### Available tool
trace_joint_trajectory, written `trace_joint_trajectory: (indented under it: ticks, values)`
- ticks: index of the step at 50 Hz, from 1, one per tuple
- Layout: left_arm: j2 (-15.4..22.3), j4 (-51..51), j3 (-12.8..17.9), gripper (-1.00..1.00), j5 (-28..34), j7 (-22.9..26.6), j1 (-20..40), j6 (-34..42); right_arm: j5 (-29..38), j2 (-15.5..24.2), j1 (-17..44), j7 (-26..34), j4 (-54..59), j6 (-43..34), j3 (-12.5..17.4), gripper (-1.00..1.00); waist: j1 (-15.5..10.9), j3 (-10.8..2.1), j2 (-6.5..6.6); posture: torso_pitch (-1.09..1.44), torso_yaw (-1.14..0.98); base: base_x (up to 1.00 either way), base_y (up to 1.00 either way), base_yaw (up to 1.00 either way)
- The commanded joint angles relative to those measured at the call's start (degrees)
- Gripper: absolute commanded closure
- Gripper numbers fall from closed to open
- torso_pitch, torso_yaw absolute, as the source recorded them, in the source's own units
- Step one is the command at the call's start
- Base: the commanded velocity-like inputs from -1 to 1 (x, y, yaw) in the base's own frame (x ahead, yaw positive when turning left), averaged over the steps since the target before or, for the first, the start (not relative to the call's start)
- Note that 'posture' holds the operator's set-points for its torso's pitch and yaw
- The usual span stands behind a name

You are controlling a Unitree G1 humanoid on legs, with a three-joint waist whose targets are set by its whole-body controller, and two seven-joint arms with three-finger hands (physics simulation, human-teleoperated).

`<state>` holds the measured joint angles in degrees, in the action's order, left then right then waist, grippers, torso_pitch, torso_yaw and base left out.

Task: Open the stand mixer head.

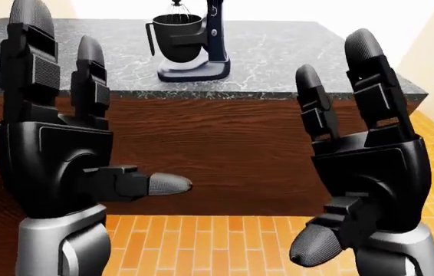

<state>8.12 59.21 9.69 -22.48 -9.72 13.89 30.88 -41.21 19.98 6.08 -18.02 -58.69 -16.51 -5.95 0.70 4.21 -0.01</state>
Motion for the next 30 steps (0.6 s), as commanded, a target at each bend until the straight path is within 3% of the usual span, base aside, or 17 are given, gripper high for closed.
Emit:
trace_joint_trajectory:
  ticks: [1, 3, 5, 8, 10, 13, 16, 17, 18, 19, 20, 23, 24, 26, 27, 29, 30]
  values:
    - [0.34, 0.79, 0.63, -1.00, 0.10, -0.06, 1.28, -1.61, 1.59, -0.23, 1.23, 0.54, -1.30, 1.26, 0.22, -1.00, -0.48, -0.48, -0.36, 0.00, 0.00, 0.12, 0.00, 0.00]
    - [0.30, 0.79, 0.59, -1.00, 0.17, 0.02, 1.17, -1.70, 1.95, -0.64, 1.20, 0.74, -1.30, 1.06, 0.40, -1.00, 0.30, -2.85, -0.42, 0.00, 0.00, 0.00, 0.00, 0.00]
    - [0.24, 0.79, 0.51, -1.00, 0.29, 0.12, 1.13, -1.73, 0.34, -0.34, 1.10, 0.83, -1.30, 1.65, 0.60, -1.00, 0.14, -3.44, 1.72, 0.00, 0.00, 0.12, 0.00, 0.00]
    - [0.41, 0.79, 0.55, -1.00, 0.12, -0.04, 1.18, -1.73, 1.34, -0.03, 1.42, 0.20, -1.30, 1.44, 0.50, -1.00, -0.56, 1.23, 1.53, 0.00, 0.00, 0.76, 0.00, 0.00]
    - [0.45, 0.79, 0.44, -1.00, 0.17, -0.04, 1.08, -1.82, 1.82, -0.38, 1.31, 0.44, -1.30, 1.39, 0.29, -1.00, -0.58, -1.38, 1.87, 0.00, 0.00, 0.11, 0.00, 0.00]
    - [0.57, 0.79, 0.35, -1.00, 0.04, -0.21, 1.01, -1.91, 1.89, -0.40, 1.26, 0.41, -1.30, 1.50, 0.18, -1.00, -1.05, -1.92, 0.77, 0.00, 0.00, 0.00, 0.00, 0.00]
    - [0.60, 0.79, 0.29, -1.00, 0.04, -0.22, 0.94, -1.99, 1.07, -0.13, 1.36, 0.18, -1.30, 1.73, 0.26, -1.00, -1.58, -2.02, -3.37, 0.00, 0.00, 0.00, 0.00, 0.00]
    - [0.57, 0.79, 0.30, -1.00, 0.05, -0.25, 0.98, -1.94, 0.08, 0.00, 1.37, 0.15, -1.30, 2.09, 0.48, -1.00, -1.30, -3.12, -0.73, 0.00, 0.00, 0.23, 0.00, 0.00]
    - [0.65, 0.79, 0.29, -1.00, -0.03, -0.29, 0.93, -2.01, -0.57, 0.31, 1.38, 0.10, -1.30, 2.08, 0.64, -1.00, -0.46, -2.04, -0.87, 0.00, 0.00, 0.75, 0.00, 0.00]
    - [0.72, 0.79, 0.24, -1.00, -0.05, -0.33, 0.90, -2.07, -0.54, 0.35, 1.36, 0.07, -1.30, 2.06, 0.69, -1.00, -0.53, 0.96, -1.14, 0.00, 0.00, 0.84, 0.00, 0.00]
    - [0.73, 0.79, 0.26, -1.00, -0.09, -0.36, 0.89, -2.07, -0.21, 0.25, 1.28, 0.27, -1.30, 2.17, 0.62, -1.00, 0.03, 1.23, -1.05, 0.00, 0.00, 0.87, 0.00, 0.00]
    - [0.70, 0.79, 0.25, -1.00, -0.08, -0.36, 0.89, -2.06, 1.69, -0.21, 1.40, 0.39, -1.30, 1.73, 0.22, -1.00, 0.12, 0.68, 0.44, 0.00, 0.00, 0.35, 0.00, 0.00]
    - [0.68, 0.79, 0.19, -1.00, 0.02, -0.30, 0.82, -2.10, 1.62, -0.21, 1.38, 0.37, -1.30, 1.80, 0.16, -1.00, 0.77, -1.58, 0.32, 0.00, 0.00, 0.00, 0.00, 0.00]
    - [0.79, 0.79, 0.22, -1.00, -0.11, -0.38, 0.85, -2.13, 1.32, -0.01, 1.41, 0.23, -1.30, 1.94, 0.14, -1.00, 0.79, -2.35, 2.77, 0.00, 0.00, 0.00, 0.00, 0.00]
    - [0.81, 0.79, 0.16, -1.00, -0.09, -0.42, 0.81, -2.15, 0.74, 0.07, 1.48, 0.02, -1.30, 1.93, 0.30, -1.00, 0.31, -1.77, 0.85, 0.00, 0.00, 0.00, 0.00, 0.00]
    - [0.84, 0.79, 0.13, -1.00, -0.16, -0.47, 0.78, -2.19, -0.65, 0.65, 1.55, -0.06, -1.30, 2.37, 0.63, -1.00, -0.24, -3.54, 0.93, 0.00, 0.00, 0.41, 0.00, 0.00]
    - [0.80, 0.79, 0.14, -1.00, -0.08, -0.40, 0.79, -2.16, -0.26, 0.40, 1.60, -0.19, -1.30, 2.31, 0.69, -1.00, -0.30, 0.62, 0.91, 0.00, 0.00, 0.81, 0.00, 0.00]
